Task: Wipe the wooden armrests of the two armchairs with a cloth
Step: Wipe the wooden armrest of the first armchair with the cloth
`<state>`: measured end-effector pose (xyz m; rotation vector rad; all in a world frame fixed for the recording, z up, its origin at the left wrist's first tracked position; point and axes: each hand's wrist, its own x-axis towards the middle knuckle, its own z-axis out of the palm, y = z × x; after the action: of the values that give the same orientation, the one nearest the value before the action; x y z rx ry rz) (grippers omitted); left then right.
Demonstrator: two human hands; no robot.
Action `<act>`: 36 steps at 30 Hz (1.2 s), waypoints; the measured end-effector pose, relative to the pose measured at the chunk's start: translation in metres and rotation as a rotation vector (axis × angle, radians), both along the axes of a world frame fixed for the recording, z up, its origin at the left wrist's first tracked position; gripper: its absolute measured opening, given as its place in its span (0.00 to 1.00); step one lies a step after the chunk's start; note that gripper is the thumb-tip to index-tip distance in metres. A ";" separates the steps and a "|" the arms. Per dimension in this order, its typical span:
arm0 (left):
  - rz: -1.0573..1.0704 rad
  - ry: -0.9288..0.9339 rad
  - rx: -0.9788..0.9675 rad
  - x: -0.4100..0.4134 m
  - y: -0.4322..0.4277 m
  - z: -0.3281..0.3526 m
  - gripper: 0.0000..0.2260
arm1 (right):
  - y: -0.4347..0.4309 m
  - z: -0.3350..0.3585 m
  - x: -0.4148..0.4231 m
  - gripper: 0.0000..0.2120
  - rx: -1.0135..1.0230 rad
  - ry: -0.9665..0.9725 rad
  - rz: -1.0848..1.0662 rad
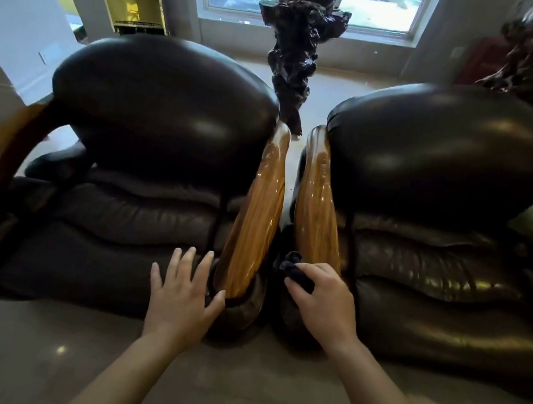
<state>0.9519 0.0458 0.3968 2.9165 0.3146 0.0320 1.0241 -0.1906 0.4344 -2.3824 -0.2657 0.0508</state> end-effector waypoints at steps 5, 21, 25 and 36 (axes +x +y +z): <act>-0.052 0.034 -0.008 0.052 -0.005 -0.008 0.36 | -0.011 -0.011 0.038 0.14 -0.005 0.009 -0.052; -0.220 0.129 -0.082 0.235 0.035 -0.066 0.37 | 0.022 -0.066 0.164 0.13 -0.058 0.115 -0.216; -0.238 0.119 -0.084 0.273 0.035 -0.099 0.35 | 0.024 -0.096 0.199 0.13 -0.014 0.133 -0.259; -0.272 0.062 -0.029 0.367 0.010 -0.209 0.31 | 0.005 -0.198 0.313 0.11 0.070 0.042 -0.267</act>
<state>1.3193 0.0560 0.1878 2.9075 -0.0727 -0.1042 1.3366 -0.1859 0.2363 -2.3242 0.0714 -0.0327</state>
